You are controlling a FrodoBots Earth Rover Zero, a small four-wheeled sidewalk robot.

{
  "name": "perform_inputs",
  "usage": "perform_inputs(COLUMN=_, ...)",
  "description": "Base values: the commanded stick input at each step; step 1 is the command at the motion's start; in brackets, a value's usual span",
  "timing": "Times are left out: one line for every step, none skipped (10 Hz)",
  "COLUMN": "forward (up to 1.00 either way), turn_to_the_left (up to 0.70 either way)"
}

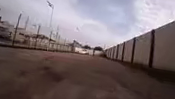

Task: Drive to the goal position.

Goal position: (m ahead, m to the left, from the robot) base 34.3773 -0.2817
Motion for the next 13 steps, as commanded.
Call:
perform_inputs(forward=1.0, turn_to_the_left=0.0)
perform_inputs(forward=1.0, turn_to_the_left=0.0)
perform_inputs(forward=1.0, turn_to_the_left=0.0)
perform_inputs(forward=1.0, turn_to_the_left=0.0)
perform_inputs(forward=1.0, turn_to_the_left=0.0)
perform_inputs(forward=1.0, turn_to_the_left=-0.02)
perform_inputs(forward=1.0, turn_to_the_left=-0.17)
perform_inputs(forward=1.0, turn_to_the_left=-0.4)
perform_inputs(forward=1.0, turn_to_the_left=-0.31)
perform_inputs(forward=1.0, turn_to_the_left=-0.06)
perform_inputs(forward=1.0, turn_to_the_left=0.0)
perform_inputs(forward=1.0, turn_to_the_left=0.0)
perform_inputs(forward=1.0, turn_to_the_left=0.0)
